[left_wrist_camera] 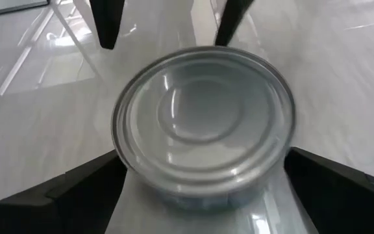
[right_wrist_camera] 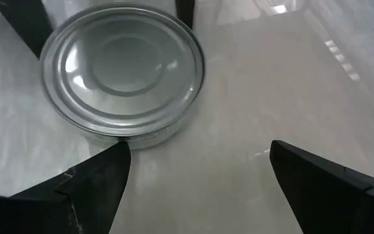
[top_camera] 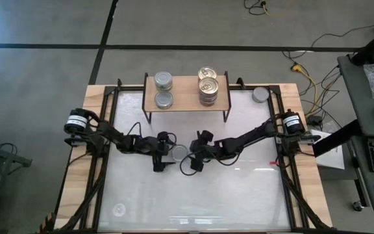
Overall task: Stack canned seafood by type on shelf
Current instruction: Stack the green tuna can on top of the other green tuna can on the shelf
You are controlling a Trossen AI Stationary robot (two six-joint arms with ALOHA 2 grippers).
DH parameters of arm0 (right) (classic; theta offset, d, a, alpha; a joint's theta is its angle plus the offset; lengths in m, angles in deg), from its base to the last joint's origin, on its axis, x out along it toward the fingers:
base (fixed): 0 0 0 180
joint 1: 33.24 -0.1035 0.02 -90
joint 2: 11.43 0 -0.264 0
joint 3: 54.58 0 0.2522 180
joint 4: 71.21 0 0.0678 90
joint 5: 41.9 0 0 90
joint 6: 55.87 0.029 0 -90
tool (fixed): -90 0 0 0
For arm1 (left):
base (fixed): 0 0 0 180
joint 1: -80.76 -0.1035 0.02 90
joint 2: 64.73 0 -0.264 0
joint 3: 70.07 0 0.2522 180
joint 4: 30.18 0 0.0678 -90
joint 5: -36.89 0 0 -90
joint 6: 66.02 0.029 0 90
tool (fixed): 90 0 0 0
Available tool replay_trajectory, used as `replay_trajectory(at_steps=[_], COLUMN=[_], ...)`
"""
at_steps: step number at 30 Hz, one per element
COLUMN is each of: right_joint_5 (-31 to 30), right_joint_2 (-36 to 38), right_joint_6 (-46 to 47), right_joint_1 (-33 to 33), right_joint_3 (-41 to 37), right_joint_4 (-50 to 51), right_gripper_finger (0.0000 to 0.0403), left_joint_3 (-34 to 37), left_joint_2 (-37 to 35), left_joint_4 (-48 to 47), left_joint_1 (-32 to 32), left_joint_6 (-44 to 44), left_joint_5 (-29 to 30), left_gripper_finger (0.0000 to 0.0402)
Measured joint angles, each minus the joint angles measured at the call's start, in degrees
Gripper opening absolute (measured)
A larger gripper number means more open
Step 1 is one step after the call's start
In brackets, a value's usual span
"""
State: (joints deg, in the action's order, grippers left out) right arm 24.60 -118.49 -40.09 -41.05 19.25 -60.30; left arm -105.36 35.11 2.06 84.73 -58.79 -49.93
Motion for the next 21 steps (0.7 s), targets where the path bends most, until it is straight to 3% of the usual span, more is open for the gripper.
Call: replay_trajectory(at_steps=[15, 21], right_joint_5=[0.5, 0.4], right_joint_2=[0.0, 0.4], right_joint_6=[-3.2, -2.3], right_joint_1=[0.5, 0.0], right_joint_3=[-0.4, 1.7], right_joint_4=[-1.7, 6.0], right_gripper_finger=[0.0359, 0.0359], left_joint_3=[-1.5, -1.0], left_joint_2=[0.9, 1.2], left_joint_4=[0.3, 0.4], left_joint_1=[1.7, 2.0], left_joint_6=[-2.8, -3.6], left_joint_5=[1.4, 0.4], left_gripper_finger=[0.0400, 0.0400])
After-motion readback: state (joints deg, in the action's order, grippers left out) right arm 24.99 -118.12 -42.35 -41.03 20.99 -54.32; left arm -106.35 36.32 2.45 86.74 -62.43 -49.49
